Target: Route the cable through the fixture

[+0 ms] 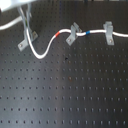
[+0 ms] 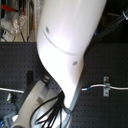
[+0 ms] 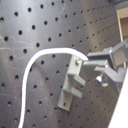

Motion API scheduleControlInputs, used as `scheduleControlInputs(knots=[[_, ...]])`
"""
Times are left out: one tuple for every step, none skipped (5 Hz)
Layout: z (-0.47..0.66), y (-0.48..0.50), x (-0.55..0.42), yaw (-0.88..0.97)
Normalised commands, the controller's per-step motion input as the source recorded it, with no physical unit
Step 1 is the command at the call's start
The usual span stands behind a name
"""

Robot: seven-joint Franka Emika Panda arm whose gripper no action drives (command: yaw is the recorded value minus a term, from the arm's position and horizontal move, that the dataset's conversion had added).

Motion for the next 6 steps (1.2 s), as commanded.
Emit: scheduleControlInputs(knots=[[0.34, -0.153, -0.265, 0.00], [-0.27, -0.099, -0.333, 0.00], [-0.14, 0.042, -0.362, -0.04], [-0.06, 0.085, -0.320, -0.13], [0.00, 0.109, -0.045, -0.12], [0.00, 0.034, -0.227, -0.21]])
